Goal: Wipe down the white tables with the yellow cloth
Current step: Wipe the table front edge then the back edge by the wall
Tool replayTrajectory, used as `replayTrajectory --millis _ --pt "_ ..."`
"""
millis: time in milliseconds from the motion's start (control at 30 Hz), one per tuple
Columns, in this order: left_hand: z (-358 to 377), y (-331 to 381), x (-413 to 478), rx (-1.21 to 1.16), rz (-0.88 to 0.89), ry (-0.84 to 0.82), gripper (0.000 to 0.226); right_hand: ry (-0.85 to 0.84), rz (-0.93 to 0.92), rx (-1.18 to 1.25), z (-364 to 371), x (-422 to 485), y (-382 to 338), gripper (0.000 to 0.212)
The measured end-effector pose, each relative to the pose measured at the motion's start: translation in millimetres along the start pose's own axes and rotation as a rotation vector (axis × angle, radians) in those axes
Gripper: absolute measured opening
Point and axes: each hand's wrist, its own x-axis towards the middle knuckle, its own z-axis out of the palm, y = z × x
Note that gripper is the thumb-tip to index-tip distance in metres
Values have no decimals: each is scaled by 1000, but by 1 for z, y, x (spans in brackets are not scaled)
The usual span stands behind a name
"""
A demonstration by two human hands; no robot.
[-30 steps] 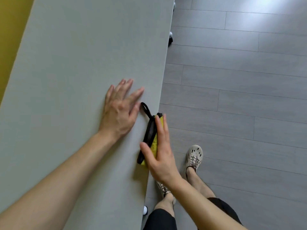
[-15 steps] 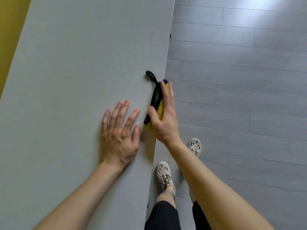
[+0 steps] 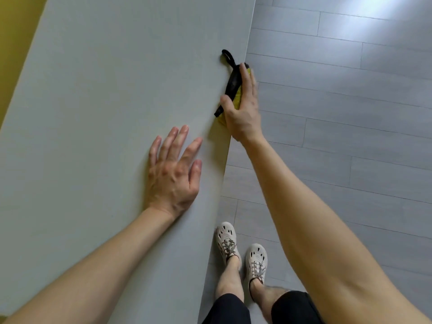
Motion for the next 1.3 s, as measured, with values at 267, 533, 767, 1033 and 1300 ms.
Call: replayTrajectory --millis 267,533,767,1033,1300 --pt "-1 0 1 10 7 -3 49 -186 -5 161 4 -237 12 82" --pt "-2 -1 1 18 17 -6 51 -57 31 56 1 -31 6 81" --pt "-5 1 0 -17 11 36 49 -91 -23 136 18 -257 17 82" --pt "-10 12 -64 -74 -26 75 41 -104 -2 126 10 -159 14 80" --pt "-46 -11 -160 19 9 -60 53 -60 1 164 21 -240 16 86"
